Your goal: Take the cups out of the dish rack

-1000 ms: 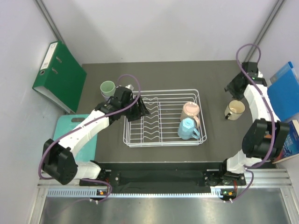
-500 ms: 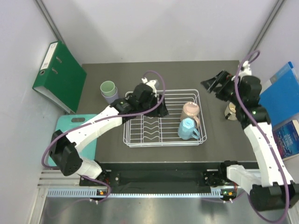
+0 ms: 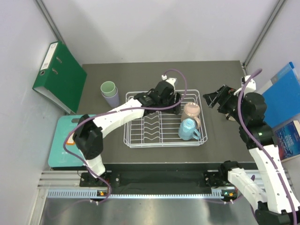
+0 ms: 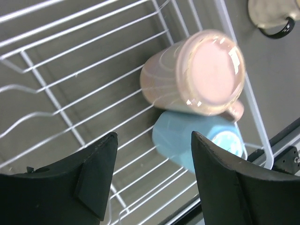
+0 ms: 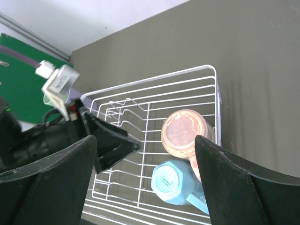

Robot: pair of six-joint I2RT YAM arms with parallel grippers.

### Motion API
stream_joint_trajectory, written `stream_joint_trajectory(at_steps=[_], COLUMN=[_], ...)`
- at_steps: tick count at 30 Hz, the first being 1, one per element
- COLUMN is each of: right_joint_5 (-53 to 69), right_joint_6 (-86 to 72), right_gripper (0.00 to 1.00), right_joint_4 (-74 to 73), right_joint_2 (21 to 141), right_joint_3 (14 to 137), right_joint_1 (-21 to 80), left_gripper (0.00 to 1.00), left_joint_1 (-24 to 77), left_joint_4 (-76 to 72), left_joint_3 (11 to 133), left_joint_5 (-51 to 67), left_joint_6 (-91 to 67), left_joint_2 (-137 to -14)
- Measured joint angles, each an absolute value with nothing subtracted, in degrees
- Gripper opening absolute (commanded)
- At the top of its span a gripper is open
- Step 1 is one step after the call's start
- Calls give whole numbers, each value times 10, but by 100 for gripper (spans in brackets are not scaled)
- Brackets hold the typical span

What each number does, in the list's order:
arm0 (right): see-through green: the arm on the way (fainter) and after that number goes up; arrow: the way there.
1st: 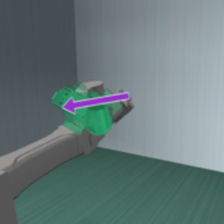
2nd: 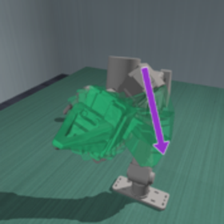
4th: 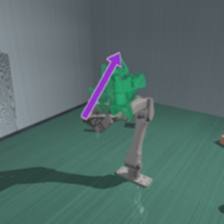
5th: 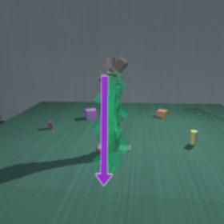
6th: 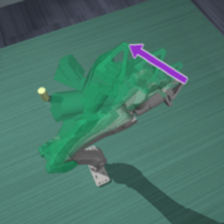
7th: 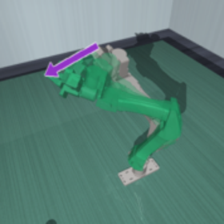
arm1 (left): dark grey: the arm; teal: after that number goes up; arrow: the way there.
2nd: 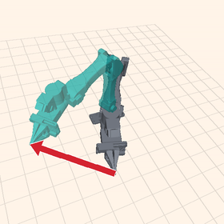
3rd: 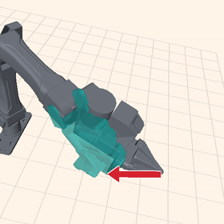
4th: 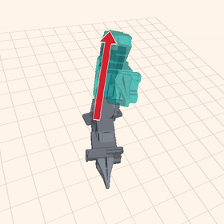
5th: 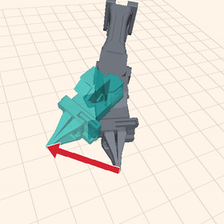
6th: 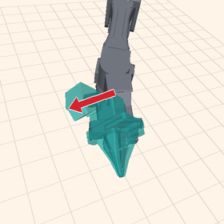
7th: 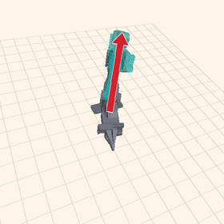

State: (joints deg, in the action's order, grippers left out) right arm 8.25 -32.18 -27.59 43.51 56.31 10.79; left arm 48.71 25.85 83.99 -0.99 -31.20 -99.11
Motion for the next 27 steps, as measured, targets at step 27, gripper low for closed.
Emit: stream_joint_trajectory(at_steps=[27], right_joint_5=[54], right_joint_6=[-311], right_gripper=[84], right_joint_4=[-311], right_joint_2=[416], right_joint_3=[562], right_joint_1=[115], left_gripper=[91], left_joint_1=[593], left_joint_4=[331], left_joint_3=[1085], left_joint_5=[-126], left_joint_6=[-301], left_joint_2=[-1160])
